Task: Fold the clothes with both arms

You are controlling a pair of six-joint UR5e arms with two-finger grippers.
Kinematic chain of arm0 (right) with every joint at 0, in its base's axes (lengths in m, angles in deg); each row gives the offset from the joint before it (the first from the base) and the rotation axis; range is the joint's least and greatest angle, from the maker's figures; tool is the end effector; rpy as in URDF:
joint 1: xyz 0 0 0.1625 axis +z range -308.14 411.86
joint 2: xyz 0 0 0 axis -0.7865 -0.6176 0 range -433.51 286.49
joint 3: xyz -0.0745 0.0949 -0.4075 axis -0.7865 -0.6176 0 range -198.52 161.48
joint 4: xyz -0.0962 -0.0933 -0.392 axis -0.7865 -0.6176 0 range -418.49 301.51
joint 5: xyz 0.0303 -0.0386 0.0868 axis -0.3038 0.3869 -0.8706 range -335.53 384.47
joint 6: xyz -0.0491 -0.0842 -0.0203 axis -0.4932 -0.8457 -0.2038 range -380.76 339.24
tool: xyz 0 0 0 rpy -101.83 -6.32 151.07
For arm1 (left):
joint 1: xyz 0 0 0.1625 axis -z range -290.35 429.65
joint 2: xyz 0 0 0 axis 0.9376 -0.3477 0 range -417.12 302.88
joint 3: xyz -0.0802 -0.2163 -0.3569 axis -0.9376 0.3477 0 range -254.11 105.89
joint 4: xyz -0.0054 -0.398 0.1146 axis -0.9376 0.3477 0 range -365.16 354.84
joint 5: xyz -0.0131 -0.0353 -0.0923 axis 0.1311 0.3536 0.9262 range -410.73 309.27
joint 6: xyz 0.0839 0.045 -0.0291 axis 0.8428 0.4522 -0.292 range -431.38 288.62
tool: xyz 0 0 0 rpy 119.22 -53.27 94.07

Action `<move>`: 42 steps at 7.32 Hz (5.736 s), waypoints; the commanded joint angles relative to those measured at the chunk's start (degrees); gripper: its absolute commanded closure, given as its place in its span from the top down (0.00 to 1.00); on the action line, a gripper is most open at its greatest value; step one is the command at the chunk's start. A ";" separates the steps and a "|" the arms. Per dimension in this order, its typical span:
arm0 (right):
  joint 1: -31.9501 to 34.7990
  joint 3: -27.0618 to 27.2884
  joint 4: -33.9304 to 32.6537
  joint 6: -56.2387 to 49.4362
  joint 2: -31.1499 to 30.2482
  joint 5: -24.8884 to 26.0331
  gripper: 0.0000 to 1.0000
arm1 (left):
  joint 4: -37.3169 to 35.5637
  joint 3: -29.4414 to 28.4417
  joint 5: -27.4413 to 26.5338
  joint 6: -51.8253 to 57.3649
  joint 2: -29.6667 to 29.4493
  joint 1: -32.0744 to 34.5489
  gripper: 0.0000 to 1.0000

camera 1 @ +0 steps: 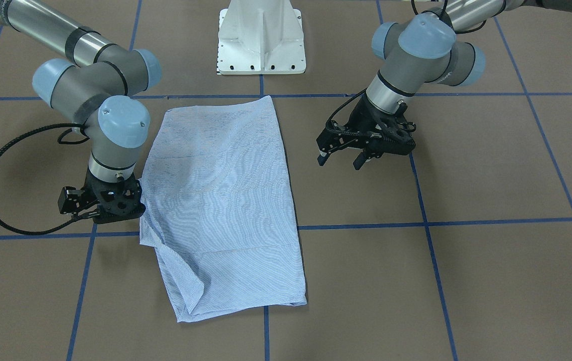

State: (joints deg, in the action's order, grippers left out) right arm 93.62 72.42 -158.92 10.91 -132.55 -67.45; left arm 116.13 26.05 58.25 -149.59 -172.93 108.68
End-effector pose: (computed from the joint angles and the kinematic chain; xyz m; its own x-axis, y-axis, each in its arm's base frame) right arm -0.4213 -0.5504 0.3757 0.9232 -0.3160 0.2187 0.2460 0.9232 0.2953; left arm 0.4241 -0.4737 0.2591 0.3678 -0.0495 -0.9286 0.2934 0.9537 0.0654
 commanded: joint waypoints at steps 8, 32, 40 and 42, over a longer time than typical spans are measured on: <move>-0.19 -15.62 17.54 -0.47 10.52 -4.15 1.00 | 0.00 0.47 0.00 -0.01 -0.12 0.00 1.00; 9.39 17.34 17.72 13.33 -12.86 -32.97 1.00 | -7.21 -1.81 -8.79 -18.65 -6.44 -24.09 0.78; 9.39 17.16 17.81 13.24 -12.86 -32.97 1.00 | -7.21 -2.08 -8.70 -19.44 -6.62 -25.14 0.66; 9.39 17.16 17.72 13.24 -12.86 -32.97 1.00 | -7.21 -2.08 -8.61 -19.44 -6.62 -25.14 0.61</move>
State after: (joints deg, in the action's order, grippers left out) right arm 103.01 89.58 -141.17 24.15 -145.41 -100.43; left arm 108.92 23.97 49.57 -169.01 -179.55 83.54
